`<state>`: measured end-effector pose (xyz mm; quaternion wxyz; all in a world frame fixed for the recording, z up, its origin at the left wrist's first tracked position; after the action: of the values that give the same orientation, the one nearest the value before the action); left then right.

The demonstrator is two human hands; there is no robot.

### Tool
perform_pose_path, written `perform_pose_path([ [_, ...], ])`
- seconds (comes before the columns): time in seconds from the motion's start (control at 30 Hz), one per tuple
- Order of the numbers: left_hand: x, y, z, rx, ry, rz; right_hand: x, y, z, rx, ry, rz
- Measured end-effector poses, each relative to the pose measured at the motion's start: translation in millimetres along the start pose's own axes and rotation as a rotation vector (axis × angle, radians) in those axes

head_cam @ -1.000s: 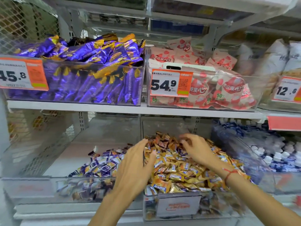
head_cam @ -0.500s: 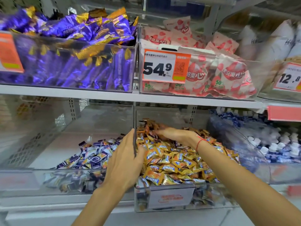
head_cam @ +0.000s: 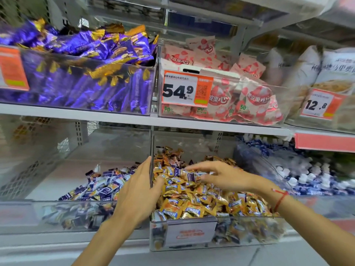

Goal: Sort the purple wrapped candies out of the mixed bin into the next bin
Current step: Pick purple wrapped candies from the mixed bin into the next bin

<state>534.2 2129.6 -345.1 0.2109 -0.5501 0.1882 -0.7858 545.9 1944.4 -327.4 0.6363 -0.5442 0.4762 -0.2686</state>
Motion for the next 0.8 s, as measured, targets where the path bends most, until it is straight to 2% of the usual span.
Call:
perform_pose_path([
  [0.07, -2, 1, 1, 0.0, -0.008, -0.002, 15, -16, 11, 0.118, 0.069, 0.07],
  [0.13, -4, 0, 2, 0.004, -0.018, 0.004, 19, -15, 29, 0.126, 0.114, 0.096],
  [0.2, -4, 0, 2, 0.0, -0.018, 0.012, 16, 9, 50, -0.047, 0.164, 0.036],
  [0.27, -3, 0, 3, -0.008, -0.009, 0.023, 10, 42, 70, -0.233, 0.199, -0.197],
  [0.3, -2, 0, 4, -0.013, -0.004, 0.024, 7, 48, 79, -0.232, 0.195, -0.313],
  [0.43, -2, -1, 6, -0.031, 0.027, 0.019, -9, 14, 86, 0.123, 0.2, -0.413],
  [0.6, 8, -9, 5, 0.026, 0.112, 0.006, 1, -11, 54, 0.328, 0.161, -0.149],
  [0.67, 20, -14, 5, 0.074, 0.182, -0.043, 4, -23, 37, 0.425, 0.192, 0.106],
  [0.73, 31, -17, 4, 0.096, 0.232, -0.134, 1, -21, 26, 0.403, 0.206, 0.49],
  [0.8, 37, -15, 4, 0.081, 0.232, -0.238, -11, -13, 20, 0.312, 0.188, 0.68],
])
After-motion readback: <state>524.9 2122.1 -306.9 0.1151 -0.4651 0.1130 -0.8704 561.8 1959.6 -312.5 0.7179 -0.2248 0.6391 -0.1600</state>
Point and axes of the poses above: each hand's wrist, its own z-axis towards the middle knuckle, its own y-axis out of the palm, x = y × z, the point moved 9 cm from there along z, towards the middle knuckle, and after that the axes turned 12 degrees about -z, right-handed, at the moved point
